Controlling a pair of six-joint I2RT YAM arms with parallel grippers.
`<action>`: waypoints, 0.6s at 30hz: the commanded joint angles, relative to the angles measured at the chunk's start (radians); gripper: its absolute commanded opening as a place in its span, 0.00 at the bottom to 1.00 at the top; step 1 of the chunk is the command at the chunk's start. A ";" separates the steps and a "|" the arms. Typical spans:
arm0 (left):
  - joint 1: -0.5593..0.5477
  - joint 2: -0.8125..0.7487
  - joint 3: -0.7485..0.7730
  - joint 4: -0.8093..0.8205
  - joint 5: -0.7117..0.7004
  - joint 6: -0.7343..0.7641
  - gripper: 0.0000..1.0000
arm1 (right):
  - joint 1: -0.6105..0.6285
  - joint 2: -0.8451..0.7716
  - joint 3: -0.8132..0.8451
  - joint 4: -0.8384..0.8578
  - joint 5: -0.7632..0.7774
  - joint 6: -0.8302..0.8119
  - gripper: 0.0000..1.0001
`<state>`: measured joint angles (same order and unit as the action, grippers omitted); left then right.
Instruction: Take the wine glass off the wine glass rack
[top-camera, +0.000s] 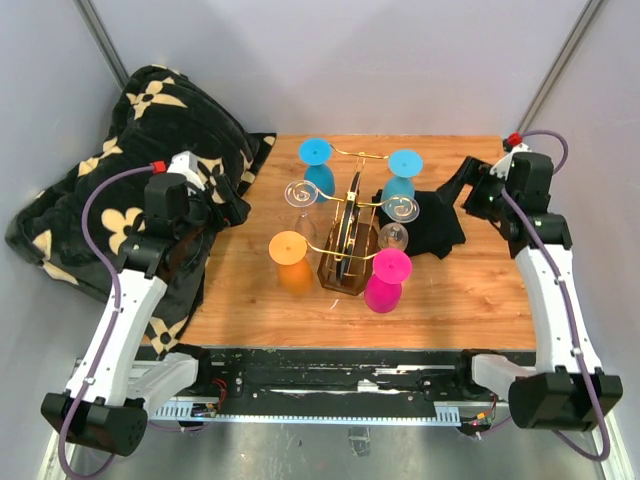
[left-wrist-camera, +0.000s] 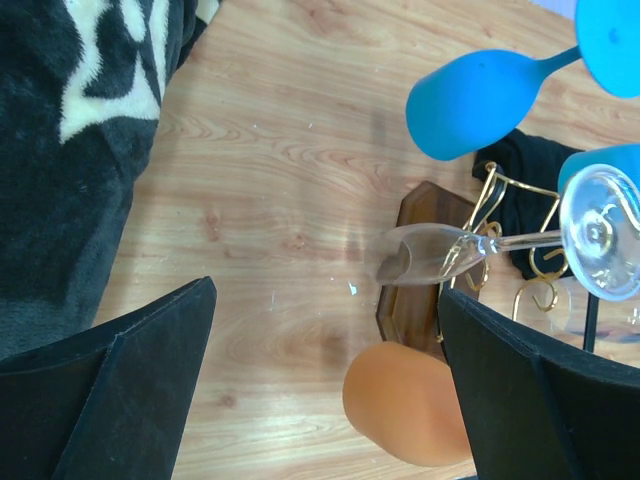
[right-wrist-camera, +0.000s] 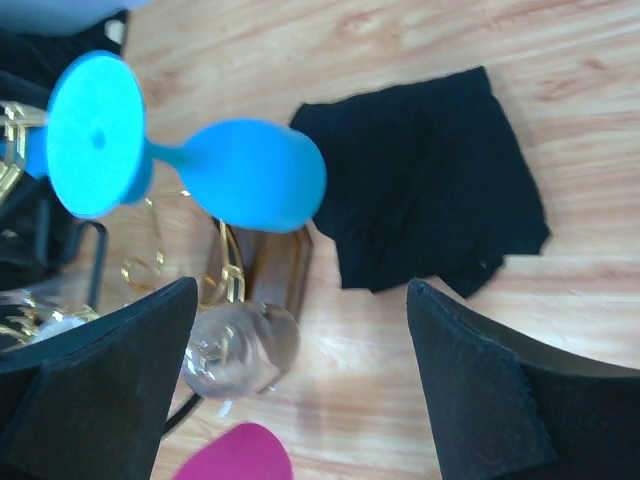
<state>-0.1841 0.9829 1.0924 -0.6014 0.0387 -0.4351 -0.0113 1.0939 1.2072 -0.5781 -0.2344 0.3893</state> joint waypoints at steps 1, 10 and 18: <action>-0.005 -0.055 -0.004 -0.018 0.001 -0.012 1.00 | -0.061 0.061 -0.008 0.264 -0.225 0.208 0.82; -0.004 -0.099 -0.044 -0.003 0.018 -0.039 1.00 | -0.091 0.166 -0.099 0.652 -0.440 0.443 0.61; -0.005 -0.098 -0.051 0.000 0.031 -0.045 1.00 | -0.091 0.211 -0.103 0.704 -0.462 0.462 0.61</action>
<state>-0.1848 0.8898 1.0523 -0.6109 0.0490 -0.4721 -0.0898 1.3003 1.1076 0.0265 -0.6456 0.8146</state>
